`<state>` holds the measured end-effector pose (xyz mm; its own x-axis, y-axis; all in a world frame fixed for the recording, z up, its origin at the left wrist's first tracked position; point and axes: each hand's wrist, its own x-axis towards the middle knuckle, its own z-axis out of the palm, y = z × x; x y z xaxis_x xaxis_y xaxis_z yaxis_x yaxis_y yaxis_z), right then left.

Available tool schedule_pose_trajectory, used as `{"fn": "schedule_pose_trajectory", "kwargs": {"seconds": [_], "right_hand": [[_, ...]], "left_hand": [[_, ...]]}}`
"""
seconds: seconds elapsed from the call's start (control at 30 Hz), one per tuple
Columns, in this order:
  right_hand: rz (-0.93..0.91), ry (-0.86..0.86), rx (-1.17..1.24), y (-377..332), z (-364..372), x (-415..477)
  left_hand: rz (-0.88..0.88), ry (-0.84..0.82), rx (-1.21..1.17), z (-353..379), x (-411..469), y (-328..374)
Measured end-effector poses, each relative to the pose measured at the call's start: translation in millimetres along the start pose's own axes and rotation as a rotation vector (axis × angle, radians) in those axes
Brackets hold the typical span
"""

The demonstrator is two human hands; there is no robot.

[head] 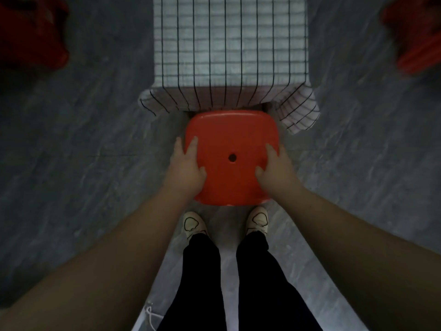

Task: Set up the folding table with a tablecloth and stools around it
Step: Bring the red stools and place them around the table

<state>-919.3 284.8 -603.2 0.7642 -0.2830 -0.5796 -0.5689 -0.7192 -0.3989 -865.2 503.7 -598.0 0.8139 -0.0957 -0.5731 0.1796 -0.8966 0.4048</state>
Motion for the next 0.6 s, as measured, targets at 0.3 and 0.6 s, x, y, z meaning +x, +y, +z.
{"fn": "schedule_pose_trajectory", "kwargs": {"seconds": [0.3, 0.6], "right_hand": [[-0.208, 0.210, -0.037, -110.1, -157.4, -150.0], [-0.281, 0.428, 0.002, -136.6, -222.2, -285.3]], "left_hand": [[0.248, 0.196, 0.117, -194.1, -131.2, 69.5], [0.453, 0.294, 0.161, -267.1, -229.4, 93.3]]}}
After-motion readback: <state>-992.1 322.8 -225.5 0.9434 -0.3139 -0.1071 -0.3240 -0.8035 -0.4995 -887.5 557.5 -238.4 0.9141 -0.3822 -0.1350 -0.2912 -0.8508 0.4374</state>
